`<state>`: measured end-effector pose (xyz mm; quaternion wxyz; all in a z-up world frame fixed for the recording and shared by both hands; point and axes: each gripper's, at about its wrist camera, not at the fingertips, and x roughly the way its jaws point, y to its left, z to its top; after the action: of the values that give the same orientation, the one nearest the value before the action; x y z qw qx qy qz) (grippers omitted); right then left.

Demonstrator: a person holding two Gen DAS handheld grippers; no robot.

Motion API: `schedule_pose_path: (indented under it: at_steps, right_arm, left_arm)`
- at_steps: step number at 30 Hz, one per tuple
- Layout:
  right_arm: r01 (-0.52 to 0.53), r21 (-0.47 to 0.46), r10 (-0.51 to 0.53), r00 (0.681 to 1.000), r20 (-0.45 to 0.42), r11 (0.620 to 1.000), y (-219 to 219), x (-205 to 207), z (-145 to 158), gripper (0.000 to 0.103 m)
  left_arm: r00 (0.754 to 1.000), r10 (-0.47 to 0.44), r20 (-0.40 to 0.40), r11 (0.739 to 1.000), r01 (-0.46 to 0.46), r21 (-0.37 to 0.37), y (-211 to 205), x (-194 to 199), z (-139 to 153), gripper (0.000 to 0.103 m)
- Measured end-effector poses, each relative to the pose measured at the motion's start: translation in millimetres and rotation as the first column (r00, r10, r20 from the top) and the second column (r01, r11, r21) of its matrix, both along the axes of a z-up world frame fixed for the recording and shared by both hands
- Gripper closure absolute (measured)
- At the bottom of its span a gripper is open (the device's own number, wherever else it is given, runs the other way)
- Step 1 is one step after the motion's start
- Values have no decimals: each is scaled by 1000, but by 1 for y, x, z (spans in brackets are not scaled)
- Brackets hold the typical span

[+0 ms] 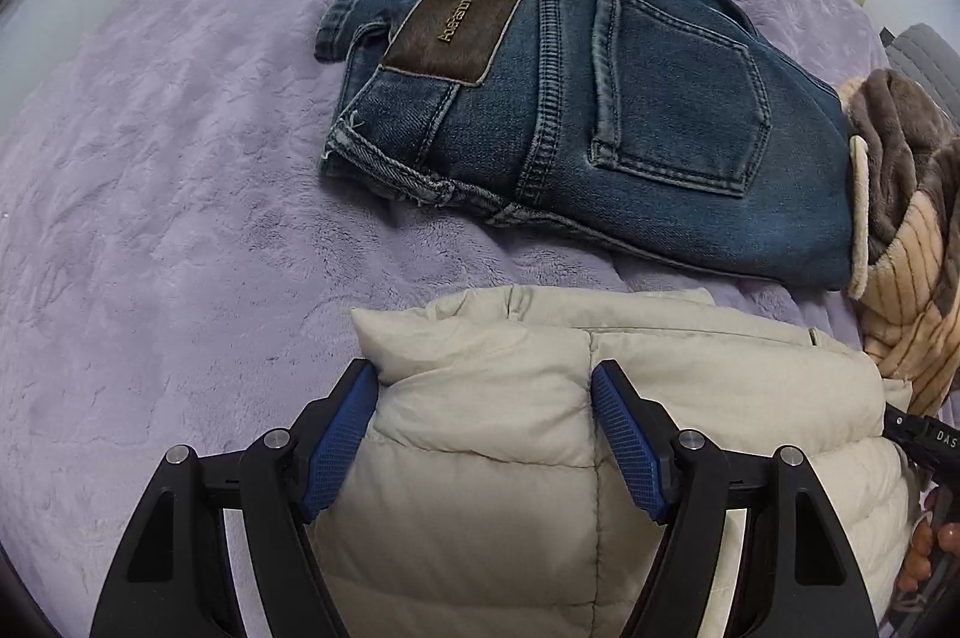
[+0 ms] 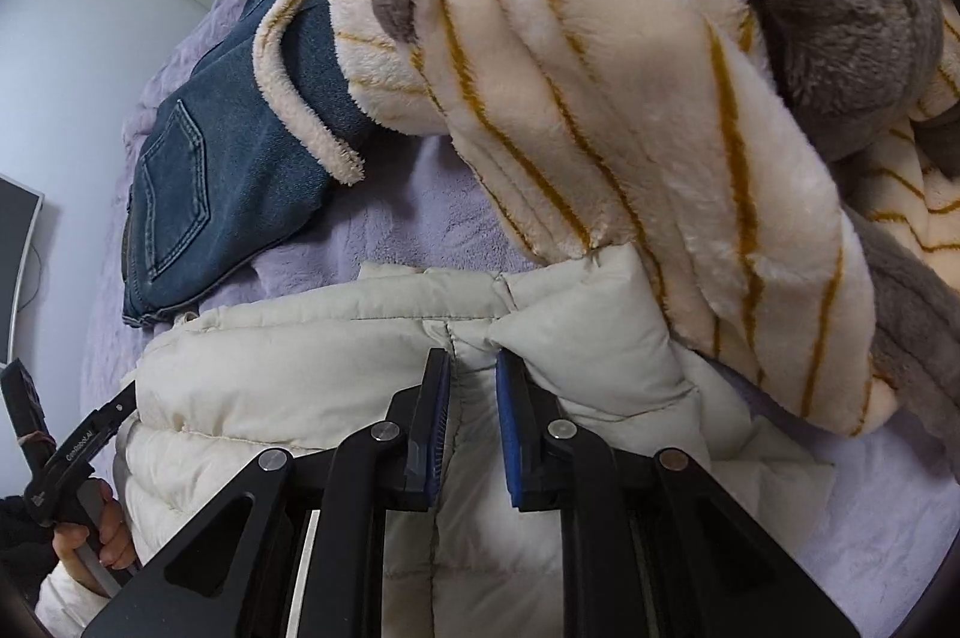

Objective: Fold large clothes

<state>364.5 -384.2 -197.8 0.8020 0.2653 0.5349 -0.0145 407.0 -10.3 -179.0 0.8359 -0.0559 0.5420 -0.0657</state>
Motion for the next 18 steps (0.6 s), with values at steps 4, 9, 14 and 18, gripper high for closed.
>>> schedule_pose_path:
  at_steps: [4,9,14,18]
  right_arm:
    - [7,4,-7,1000,-11,1000,0,5,-10,89]
    - [20,2,-20,999,-28,1000,0,7,-11,89]
    - [34,23,-33,999,-13,999,-2,0,11,85]
    - [42,64,-43,999,21,997,-2,-16,35,75]
  left_arm:
    - [1000,4,-16,1000,-5,-17,0,6,-10,27]
    - [998,39,-51,998,-42,-54,8,11,-9,27]
    - [998,55,-14,998,-55,-40,18,1,19,27]
    - [999,44,3,998,-44,-44,25,-16,42,27]
